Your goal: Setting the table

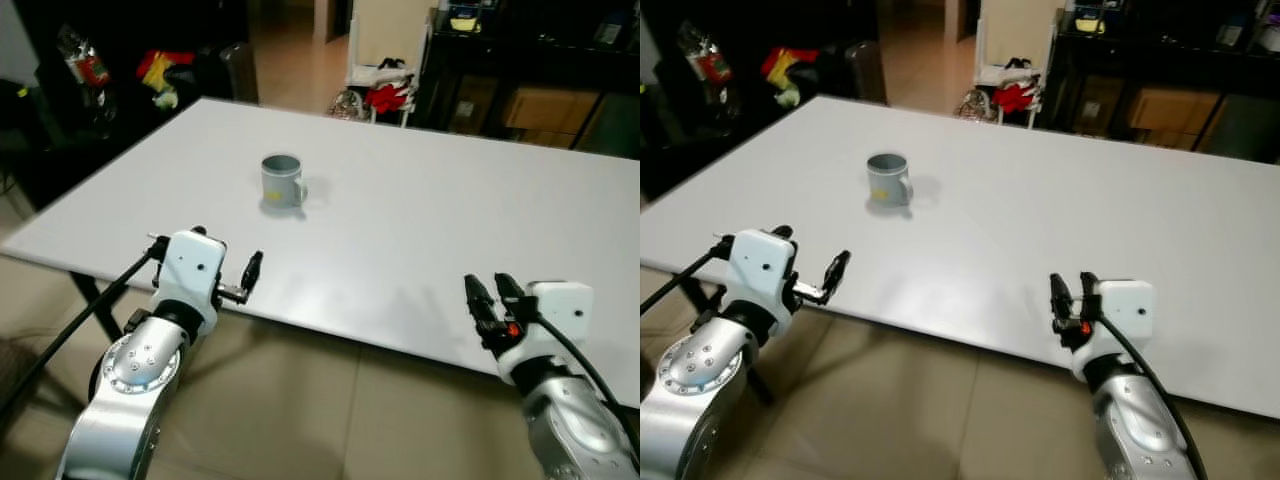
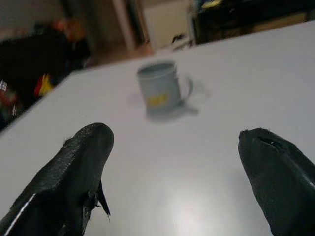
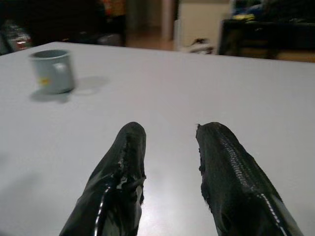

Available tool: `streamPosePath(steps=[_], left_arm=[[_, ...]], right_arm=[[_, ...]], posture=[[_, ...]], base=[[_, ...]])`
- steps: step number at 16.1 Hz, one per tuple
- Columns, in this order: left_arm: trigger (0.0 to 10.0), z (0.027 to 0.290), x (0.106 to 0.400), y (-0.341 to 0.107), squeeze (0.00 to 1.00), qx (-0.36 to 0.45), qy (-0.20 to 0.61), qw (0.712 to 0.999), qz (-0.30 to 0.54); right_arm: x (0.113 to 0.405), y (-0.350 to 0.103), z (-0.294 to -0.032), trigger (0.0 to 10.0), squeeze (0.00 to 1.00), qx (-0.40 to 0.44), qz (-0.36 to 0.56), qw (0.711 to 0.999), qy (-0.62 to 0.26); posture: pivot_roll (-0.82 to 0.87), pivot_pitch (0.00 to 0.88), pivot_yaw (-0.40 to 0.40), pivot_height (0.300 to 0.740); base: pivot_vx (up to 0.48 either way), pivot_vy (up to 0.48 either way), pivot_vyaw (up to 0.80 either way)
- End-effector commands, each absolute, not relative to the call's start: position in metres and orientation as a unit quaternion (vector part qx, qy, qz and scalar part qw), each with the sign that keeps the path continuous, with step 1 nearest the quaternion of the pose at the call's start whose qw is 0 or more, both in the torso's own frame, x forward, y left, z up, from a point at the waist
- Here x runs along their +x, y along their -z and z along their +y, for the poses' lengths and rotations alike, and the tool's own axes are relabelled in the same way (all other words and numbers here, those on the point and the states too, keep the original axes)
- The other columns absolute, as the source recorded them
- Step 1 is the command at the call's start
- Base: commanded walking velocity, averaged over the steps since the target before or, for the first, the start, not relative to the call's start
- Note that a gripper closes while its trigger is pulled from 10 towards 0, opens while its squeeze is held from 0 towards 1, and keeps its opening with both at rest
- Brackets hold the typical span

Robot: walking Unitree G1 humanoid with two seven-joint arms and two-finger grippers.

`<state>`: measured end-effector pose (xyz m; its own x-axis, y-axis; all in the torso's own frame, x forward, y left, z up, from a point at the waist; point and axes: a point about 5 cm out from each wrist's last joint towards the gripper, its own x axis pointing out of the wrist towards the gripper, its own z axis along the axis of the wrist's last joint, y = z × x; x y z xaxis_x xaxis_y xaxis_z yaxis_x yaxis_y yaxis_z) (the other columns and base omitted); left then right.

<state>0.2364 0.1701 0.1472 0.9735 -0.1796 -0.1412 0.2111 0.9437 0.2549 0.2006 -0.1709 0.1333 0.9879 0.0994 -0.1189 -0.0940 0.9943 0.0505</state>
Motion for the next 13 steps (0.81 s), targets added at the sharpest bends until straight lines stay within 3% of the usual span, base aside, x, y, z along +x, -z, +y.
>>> streamPosePath(steps=[1, 13], left_arm=[[10.0, 0.178, 0.236, -0.141, 0.0, 0.138, 0.085, 0.984, 0.073], [10.0, 0.184, 0.244, -0.154, 0.0, 0.144, 0.088, 0.984, 0.051]], right_arm=[[0.201, -0.139, -0.168, 10.0, 0.0, 0.016, 0.048, 0.997, -0.061], [0.211, -0.131, -0.158, 10.0, 0.0, 0.065, 0.049, 0.993, -0.088]], posture=[[0.02, 0.0, -0.012, 0.74], [0.06, 0.0, 0.017, 0.74]], base=[[0.0, 0.0, 0.8], [0.0, 0.0, 0.8]])
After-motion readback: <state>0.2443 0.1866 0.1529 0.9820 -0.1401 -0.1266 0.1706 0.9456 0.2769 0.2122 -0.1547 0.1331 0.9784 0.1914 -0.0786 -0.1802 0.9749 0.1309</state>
